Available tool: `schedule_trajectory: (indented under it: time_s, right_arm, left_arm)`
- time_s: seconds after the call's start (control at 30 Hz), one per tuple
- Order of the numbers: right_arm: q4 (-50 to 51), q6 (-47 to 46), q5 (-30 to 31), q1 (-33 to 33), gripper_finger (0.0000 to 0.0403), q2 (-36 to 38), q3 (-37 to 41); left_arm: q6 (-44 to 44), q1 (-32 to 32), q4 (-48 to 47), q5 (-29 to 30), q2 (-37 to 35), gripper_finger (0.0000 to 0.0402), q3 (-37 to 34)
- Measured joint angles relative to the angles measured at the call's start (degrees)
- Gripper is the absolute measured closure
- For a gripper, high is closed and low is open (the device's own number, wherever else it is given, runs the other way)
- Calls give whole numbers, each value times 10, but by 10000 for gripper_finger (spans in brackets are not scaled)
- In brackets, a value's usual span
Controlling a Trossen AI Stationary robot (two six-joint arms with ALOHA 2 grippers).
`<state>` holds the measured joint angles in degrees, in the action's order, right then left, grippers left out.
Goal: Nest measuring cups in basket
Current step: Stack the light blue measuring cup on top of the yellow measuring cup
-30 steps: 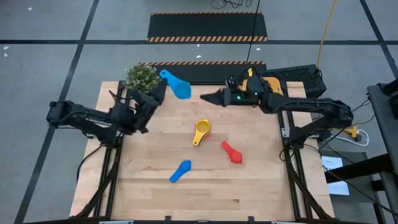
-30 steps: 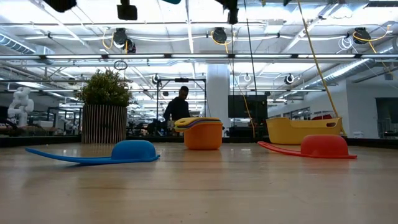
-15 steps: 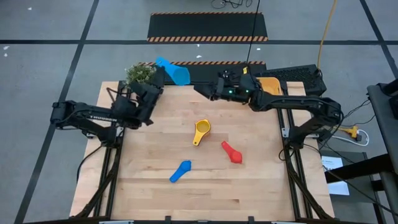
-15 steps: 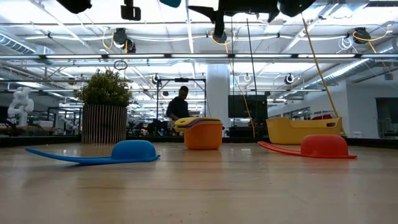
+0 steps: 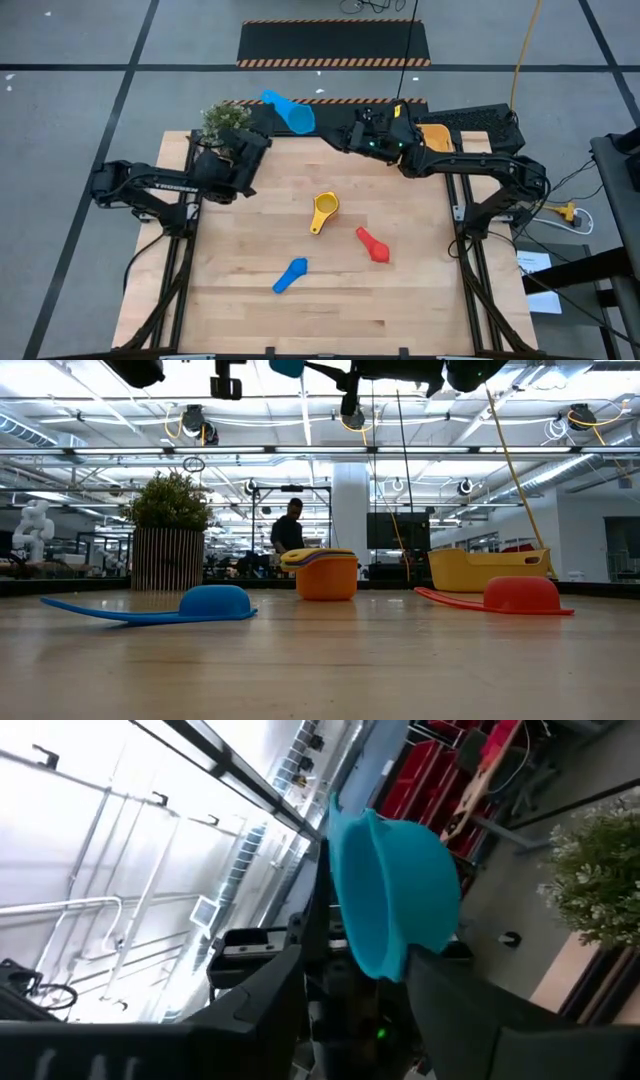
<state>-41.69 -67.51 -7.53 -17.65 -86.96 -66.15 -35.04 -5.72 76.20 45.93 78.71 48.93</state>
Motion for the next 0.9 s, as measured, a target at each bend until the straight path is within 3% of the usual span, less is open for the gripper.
schedule_trajectory:
  time_s: [0.43, 0.9]
  right_arm:
    - [4, 11, 0, -11, 272, 0, 0]
    - [4, -3, -2, -19, 339, 0, 0]
  left_arm:
    - [-18, -11, 4, 0, 10, 393, 0]
    - [-35, -11, -1, 10, 10, 397, 0]
